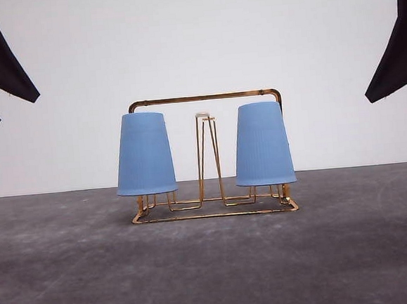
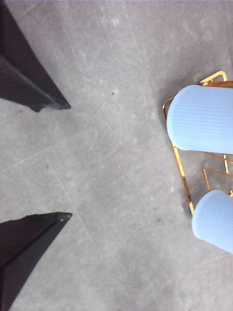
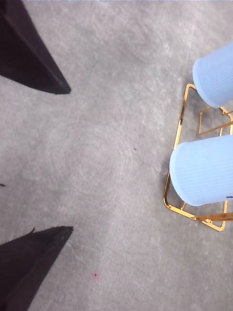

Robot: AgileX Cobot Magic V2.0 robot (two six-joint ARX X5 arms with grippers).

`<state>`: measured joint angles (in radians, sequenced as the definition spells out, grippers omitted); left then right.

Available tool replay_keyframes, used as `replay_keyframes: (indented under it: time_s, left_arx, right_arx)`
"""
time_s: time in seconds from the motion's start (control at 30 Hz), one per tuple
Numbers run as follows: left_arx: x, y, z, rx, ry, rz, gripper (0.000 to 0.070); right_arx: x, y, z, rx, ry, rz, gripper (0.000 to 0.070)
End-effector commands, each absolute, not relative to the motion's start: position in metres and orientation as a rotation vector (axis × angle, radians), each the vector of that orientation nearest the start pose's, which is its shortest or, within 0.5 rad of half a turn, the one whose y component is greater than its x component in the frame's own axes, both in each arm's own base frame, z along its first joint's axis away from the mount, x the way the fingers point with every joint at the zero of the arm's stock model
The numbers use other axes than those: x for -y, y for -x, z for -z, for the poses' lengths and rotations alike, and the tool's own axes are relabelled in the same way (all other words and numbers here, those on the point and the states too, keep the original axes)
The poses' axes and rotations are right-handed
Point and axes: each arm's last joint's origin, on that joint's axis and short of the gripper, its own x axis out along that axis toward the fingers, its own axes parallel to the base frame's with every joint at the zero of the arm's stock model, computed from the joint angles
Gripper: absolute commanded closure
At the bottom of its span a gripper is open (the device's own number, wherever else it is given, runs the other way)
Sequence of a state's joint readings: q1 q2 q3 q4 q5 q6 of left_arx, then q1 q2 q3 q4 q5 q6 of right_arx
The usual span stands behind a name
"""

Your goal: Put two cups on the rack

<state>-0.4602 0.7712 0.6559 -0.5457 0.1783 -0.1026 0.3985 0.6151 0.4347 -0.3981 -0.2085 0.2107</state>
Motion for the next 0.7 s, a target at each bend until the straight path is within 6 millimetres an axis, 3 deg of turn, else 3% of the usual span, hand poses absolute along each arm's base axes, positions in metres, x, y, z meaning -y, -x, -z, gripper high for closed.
replay_keyframes:
  time_s: [0.0, 0.03, 0.07, 0.67]
  left_arx:
    - [0.0757, -0.1396, -0.2622, -0.678, -0.013, 0.590, 0.0534]
    - [0.0759, -0.1399, -0.2627, -0.671, -0.012, 0.591, 0.0631]
    - [0.0761, -0.1403, -0.2634, -0.661, -0.016, 0.594, 0.0685]
    - [0.0759, -0.1404, -0.2658, -0.629, -0.032, 0.602, 0.0700]
  right_arx:
    - [-0.0595, -0.1246, -0.2219, -0.629, -0.153, -0.528, 0.0289]
    - [-0.0595, -0.1248, -0.2219, -0.628, -0.152, -0.523, 0.0524]
    - [-0.0593, -0.1250, -0.2218, -0.626, -0.148, -0.515, 0.0647]
    - [-0.0590, -0.1252, -0.2221, -0.619, -0.142, -0.504, 0.0672]
